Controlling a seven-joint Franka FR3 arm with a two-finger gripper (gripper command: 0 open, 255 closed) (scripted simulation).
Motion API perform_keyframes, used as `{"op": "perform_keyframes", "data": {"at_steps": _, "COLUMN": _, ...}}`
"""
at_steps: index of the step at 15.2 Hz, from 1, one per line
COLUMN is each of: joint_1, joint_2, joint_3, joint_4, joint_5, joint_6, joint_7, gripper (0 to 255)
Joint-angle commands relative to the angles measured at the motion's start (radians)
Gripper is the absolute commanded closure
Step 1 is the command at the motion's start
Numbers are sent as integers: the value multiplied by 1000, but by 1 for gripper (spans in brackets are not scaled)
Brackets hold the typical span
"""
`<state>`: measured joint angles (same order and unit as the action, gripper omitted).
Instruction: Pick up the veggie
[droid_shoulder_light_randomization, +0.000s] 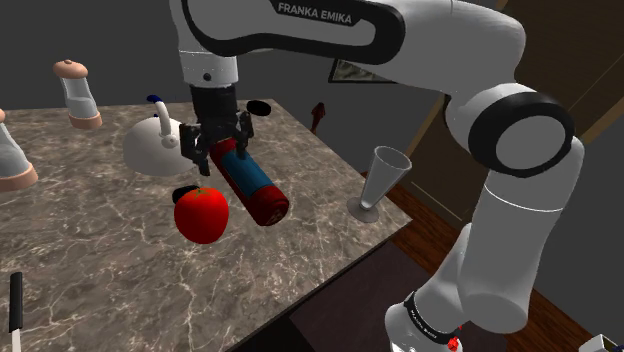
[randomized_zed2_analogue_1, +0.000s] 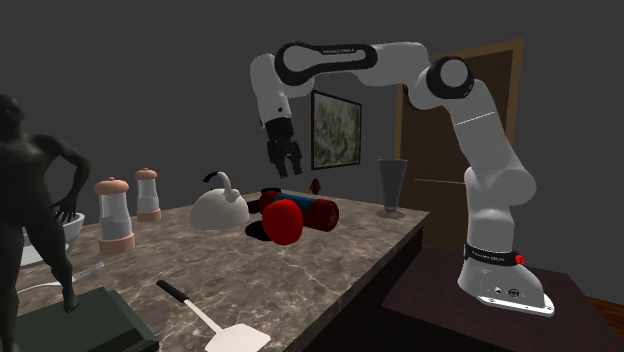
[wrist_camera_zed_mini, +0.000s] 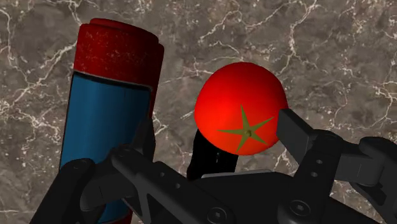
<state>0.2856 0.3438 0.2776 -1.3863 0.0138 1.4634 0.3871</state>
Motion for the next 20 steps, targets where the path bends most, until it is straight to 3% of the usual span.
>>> {"op": "perform_keyframes", "data": {"at_steps": 1, "joint_1": 33, "joint_2": 91, "joint_3": 11, "joint_4": 118, "joint_5": -13, "joint_6": -40, "joint_7": 24, "gripper": 0}}
{"op": "perform_keyframes", "data": {"at_steps": 3, "joint_1": 64, "joint_2": 177, "joint_3": 15, "joint_4": 240, "joint_5": -26, "joint_6": -86, "joint_7": 39, "gripper": 0}}
{"op": "perform_keyframes", "data": {"at_steps": 12, "joint_1": 55, "joint_2": 164, "joint_3": 13, "joint_4": 117, "joint_5": -24, "joint_6": 23, "joint_7": 30, "gripper": 0}}
{"op": "perform_keyframes", "data": {"at_steps": 13, "joint_1": 55, "joint_2": 166, "joint_3": 12, "joint_4": 119, "joint_5": -24, "joint_6": 24, "joint_7": 30, "gripper": 255}}
{"op": "perform_keyframes", "data": {"at_steps": 20, "joint_1": 55, "joint_2": 166, "joint_3": 13, "joint_4": 118, "joint_5": -24, "joint_6": 24, "joint_7": 30, "gripper": 255}}
